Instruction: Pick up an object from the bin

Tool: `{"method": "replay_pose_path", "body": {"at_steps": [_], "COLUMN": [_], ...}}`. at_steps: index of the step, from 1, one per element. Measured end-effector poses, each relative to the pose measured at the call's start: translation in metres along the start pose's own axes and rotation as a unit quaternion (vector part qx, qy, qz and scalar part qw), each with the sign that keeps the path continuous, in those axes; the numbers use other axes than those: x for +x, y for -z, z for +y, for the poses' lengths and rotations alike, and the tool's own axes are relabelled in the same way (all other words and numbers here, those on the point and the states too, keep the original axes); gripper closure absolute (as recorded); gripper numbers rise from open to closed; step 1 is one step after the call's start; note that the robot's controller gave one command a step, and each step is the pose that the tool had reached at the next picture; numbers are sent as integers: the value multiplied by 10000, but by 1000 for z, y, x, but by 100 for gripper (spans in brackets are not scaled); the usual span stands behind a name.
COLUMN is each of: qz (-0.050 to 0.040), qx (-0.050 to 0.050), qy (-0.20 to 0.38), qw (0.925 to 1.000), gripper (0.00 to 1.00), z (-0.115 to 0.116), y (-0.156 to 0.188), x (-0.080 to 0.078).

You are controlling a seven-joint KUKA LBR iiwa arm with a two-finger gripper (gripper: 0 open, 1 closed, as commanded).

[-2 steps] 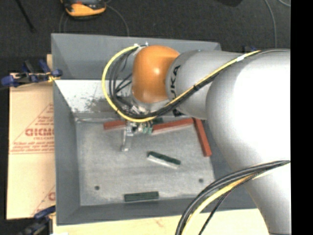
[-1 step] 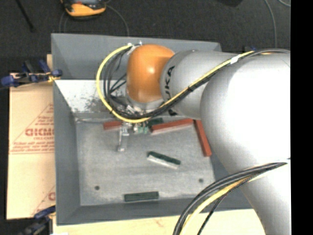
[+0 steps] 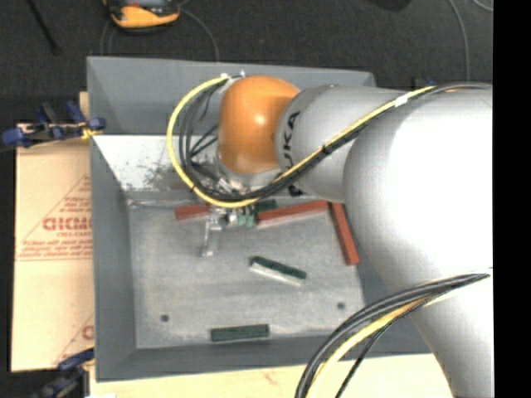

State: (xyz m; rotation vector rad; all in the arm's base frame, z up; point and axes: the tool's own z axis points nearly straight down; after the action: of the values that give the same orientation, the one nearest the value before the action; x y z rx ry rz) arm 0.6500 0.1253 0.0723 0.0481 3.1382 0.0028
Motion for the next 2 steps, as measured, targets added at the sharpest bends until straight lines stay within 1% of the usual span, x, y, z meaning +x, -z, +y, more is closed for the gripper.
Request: {"method": "replay_pose_path", "body": {"at_steps": [1, 2], "qz": [-39, -38], "qx": [-10, -11], "qy": [-279, -283], "qw": [9996, 9996], "gripper": [100, 100], "z": [-14, -14], "y": [2, 2], "x": [-9, -9]}}
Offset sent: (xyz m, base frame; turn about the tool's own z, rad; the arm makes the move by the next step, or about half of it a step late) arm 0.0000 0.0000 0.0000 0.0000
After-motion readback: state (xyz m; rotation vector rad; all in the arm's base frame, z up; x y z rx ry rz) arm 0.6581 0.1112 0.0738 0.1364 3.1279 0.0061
